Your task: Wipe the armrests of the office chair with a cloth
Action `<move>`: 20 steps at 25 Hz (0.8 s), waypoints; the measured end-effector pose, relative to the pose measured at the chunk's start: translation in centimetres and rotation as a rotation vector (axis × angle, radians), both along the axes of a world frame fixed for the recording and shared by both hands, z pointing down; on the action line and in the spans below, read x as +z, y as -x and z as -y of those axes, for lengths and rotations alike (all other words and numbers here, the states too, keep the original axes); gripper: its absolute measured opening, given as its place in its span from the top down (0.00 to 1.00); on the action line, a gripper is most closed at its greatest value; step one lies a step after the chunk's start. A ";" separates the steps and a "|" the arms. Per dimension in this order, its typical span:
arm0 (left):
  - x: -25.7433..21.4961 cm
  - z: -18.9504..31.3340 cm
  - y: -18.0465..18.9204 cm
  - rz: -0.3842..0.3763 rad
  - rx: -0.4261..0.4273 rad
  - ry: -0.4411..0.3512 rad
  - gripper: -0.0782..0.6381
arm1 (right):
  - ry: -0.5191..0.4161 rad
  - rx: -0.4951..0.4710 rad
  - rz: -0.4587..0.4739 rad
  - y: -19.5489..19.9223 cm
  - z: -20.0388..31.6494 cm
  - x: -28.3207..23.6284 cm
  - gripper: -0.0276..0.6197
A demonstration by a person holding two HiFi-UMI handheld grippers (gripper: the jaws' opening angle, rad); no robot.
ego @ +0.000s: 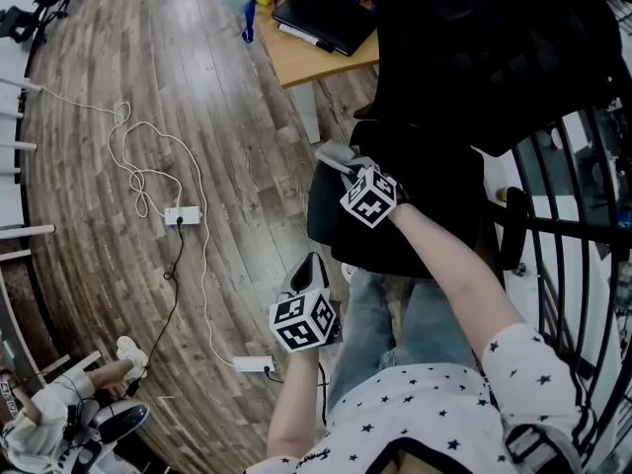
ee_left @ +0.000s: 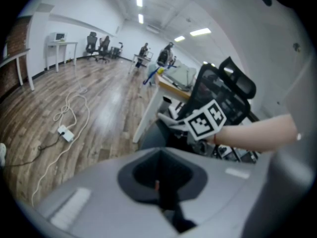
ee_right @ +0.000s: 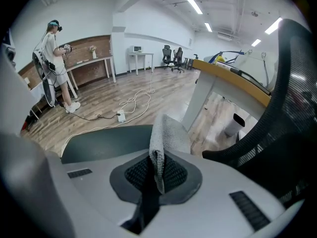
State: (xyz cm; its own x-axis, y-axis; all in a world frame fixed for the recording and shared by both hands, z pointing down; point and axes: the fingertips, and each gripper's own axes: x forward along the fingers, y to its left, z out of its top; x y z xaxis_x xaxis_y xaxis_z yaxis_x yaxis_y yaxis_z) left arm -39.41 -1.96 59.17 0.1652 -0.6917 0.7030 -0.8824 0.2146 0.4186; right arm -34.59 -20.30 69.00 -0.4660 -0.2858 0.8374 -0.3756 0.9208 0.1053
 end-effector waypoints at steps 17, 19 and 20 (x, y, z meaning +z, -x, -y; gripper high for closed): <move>-0.4 -0.5 0.2 -0.004 -0.013 -0.008 0.88 | 0.055 -0.060 0.014 1.2 -4.7 0.1 0.92; -0.5 -0.6 0.2 -0.004 -0.013 -0.010 0.88 | 0.062 -0.069 0.019 1.3 -5.5 0.1 0.92; -0.5 -0.7 0.1 -0.004 -0.014 -0.011 0.88 | 0.065 -0.074 0.021 1.4 -6.0 0.1 0.92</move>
State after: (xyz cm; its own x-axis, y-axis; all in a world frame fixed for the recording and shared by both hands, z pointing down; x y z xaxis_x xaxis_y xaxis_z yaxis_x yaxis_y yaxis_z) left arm -39.55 -1.26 58.66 0.1582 -0.7016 0.6948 -0.8779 0.2222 0.4242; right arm -35.94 -14.34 69.10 -0.5013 -0.1950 0.8430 -0.3076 0.9508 0.0370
